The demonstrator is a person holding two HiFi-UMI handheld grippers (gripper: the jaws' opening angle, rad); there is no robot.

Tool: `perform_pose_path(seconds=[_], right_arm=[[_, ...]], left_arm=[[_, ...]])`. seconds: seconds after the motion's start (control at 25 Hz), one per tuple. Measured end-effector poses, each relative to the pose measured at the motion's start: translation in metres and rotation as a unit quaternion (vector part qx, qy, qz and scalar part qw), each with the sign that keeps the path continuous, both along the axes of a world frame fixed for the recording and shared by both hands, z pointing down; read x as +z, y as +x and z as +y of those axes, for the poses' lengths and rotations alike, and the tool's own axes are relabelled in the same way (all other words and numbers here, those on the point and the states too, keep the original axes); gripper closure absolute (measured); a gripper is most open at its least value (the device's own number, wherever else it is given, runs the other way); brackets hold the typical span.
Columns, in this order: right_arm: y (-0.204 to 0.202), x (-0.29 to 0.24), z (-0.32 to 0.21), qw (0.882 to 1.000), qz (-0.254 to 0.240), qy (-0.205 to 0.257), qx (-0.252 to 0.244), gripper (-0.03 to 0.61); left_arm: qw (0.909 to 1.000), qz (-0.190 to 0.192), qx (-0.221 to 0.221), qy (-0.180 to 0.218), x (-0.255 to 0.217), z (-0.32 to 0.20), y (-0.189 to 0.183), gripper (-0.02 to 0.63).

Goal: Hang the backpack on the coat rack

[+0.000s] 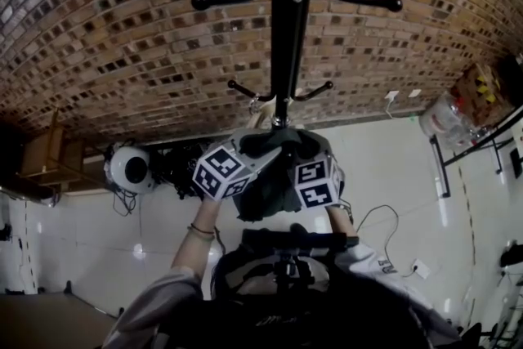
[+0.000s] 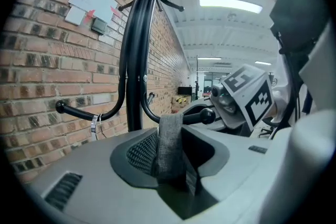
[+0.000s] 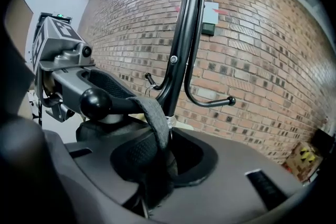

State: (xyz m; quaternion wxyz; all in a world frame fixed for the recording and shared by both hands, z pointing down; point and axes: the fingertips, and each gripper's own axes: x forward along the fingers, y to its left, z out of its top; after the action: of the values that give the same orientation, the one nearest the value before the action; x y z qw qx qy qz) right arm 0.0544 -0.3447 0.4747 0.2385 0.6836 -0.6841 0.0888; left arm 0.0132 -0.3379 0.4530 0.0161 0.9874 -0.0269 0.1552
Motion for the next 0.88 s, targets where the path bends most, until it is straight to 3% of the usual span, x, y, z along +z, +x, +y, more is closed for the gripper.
perform_pose_path(seconds=[0.16, 0.32, 0.48, 0.68, 0.88], right_arm=[[0.001, -0.001, 0.012, 1.0, -0.022, 0.003, 0.011, 0.474], [-0.001, -0.006, 0.033, 0.999, -0.04, 0.014, 0.014, 0.474], [-0.013, -0.001, 0.054, 0.996, -0.083, 0.02, 0.012, 0.476], [-0.018, 0.009, 0.077, 0.99, -0.142, 0.022, 0.014, 0.499], [-0.025, 0.009, 0.094, 0.987, -0.157, 0.026, -0.003, 0.556]], left_arm=[[0.9985, 0.006, -0.046, 0.029, -0.005, 0.0, -0.009, 0.468], [0.9943, 0.069, -0.081, -0.01, -0.026, 0.001, -0.021, 0.468], [0.9897, 0.081, -0.11, -0.042, -0.018, 0.004, -0.037, 0.469], [0.9816, 0.088, -0.162, -0.05, -0.007, 0.019, -0.052, 0.563], [0.9731, 0.085, -0.202, -0.071, 0.003, 0.041, -0.065, 0.606]])
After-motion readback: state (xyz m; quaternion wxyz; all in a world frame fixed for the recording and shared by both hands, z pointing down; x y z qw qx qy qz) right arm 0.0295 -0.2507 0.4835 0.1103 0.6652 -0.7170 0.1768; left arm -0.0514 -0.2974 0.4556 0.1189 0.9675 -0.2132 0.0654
